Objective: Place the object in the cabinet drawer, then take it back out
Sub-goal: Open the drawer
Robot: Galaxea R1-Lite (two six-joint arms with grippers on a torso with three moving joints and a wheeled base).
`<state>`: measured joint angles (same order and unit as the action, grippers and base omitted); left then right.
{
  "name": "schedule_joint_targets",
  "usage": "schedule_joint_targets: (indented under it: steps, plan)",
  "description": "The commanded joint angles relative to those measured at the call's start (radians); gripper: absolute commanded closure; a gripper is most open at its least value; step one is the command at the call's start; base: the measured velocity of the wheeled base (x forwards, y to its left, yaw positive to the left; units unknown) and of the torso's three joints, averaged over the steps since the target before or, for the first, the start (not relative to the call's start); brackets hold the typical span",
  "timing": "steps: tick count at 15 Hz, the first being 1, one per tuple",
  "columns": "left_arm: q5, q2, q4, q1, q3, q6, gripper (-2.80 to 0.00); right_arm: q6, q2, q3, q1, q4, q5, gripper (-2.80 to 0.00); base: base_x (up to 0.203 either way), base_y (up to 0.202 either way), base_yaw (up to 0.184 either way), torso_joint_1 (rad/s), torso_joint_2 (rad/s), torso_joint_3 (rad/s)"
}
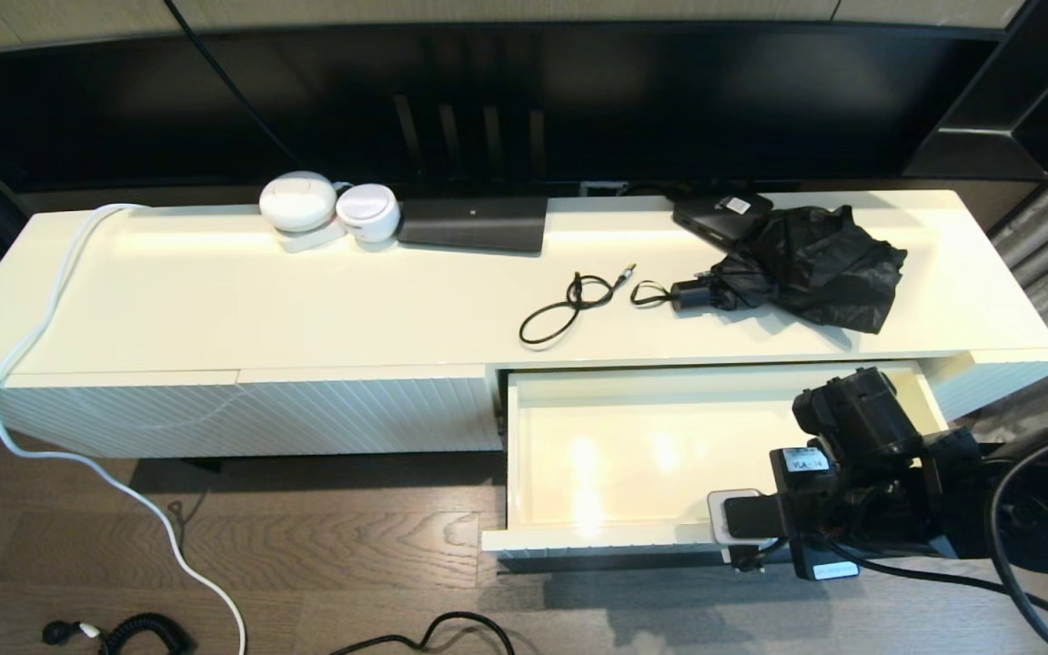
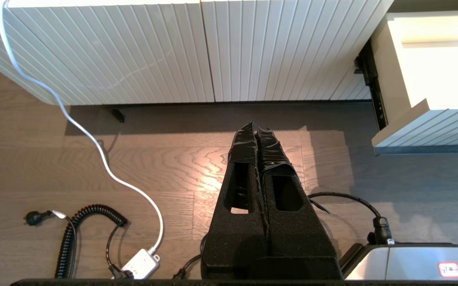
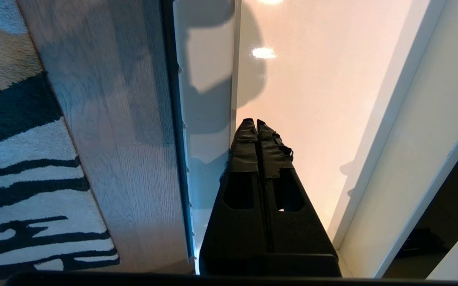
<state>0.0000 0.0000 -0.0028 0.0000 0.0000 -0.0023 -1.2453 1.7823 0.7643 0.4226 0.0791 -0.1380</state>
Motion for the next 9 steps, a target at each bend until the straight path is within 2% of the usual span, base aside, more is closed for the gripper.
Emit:
schedule_joint_targets:
  steps: [1,6,9]
  plan:
    - [0.000,0.000,0.000,0.000,0.000,-0.001,0.00,-0.006,-0.003,0.012,0.008,0.008,0.001,0.00,0.000,0.000,0.000,0.000,0.00,0.000]
    - [0.000,0.000,0.000,0.000,0.001,-0.001,0.00,0.069,-0.057,0.060,0.058,0.018,-0.010,0.00,0.000,0.000,0.000,0.000,0.00,0.000]
    - [0.000,0.000,0.000,0.000,0.001,-0.001,0.00,0.073,-0.171,0.118,0.087,0.002,-0.076,0.00,0.000,0.000,0.000,0.000,0.00,0.000]
